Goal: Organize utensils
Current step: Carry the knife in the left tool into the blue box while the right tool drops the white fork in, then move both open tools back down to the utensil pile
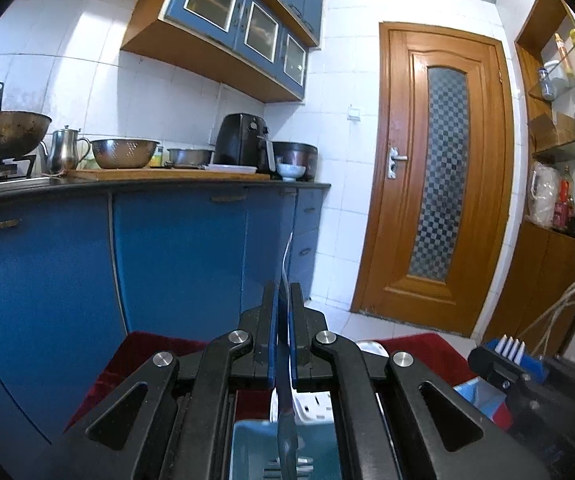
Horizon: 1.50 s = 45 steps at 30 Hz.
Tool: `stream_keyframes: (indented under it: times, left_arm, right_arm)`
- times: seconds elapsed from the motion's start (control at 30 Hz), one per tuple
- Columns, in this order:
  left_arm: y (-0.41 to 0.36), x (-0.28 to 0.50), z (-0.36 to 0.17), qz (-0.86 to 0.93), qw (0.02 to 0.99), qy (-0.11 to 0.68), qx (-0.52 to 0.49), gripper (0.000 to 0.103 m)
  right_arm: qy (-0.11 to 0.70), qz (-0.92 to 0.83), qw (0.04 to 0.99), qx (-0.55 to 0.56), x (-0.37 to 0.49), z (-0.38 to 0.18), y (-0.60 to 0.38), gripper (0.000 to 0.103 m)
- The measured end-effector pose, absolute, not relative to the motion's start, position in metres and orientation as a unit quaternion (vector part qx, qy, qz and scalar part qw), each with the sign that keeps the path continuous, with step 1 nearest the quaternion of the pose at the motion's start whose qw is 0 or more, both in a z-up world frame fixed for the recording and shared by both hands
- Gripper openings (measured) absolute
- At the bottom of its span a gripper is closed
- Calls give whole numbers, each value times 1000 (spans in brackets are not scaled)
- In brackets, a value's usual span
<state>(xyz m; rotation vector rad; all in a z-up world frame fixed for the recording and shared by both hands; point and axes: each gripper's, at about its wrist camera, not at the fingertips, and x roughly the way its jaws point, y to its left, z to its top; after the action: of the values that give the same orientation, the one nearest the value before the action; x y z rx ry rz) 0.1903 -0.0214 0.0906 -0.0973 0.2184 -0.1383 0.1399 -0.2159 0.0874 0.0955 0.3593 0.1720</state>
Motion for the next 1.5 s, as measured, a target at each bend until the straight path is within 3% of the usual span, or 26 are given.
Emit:
stream_keyframes:
  times: [0.03, 0.07, 0.13, 0.87, 1.5]
  left_arm:
    - [-21, 188, 91, -73, 990, 112, -47, 10]
    - [-21, 186, 91, -75, 990, 114, -45, 24]
    - [-21, 179, 95, -78, 990, 114, -43, 36]
    - [-7, 96, 132, -130, 970, 203, -21, 36]
    - [14, 59, 61, -120, 937, 326, -27, 36]
  right_arm:
    - [179, 86, 979, 49, 138, 89, -216, 28]
    - [178, 87, 979, 51, 135, 91, -216, 30]
    - [177, 91, 978, 57, 131, 95, -218, 39]
    - [208, 122, 968, 66, 58, 126, -212, 44]
    - [307, 134, 940, 59, 34, 60, -192, 44]
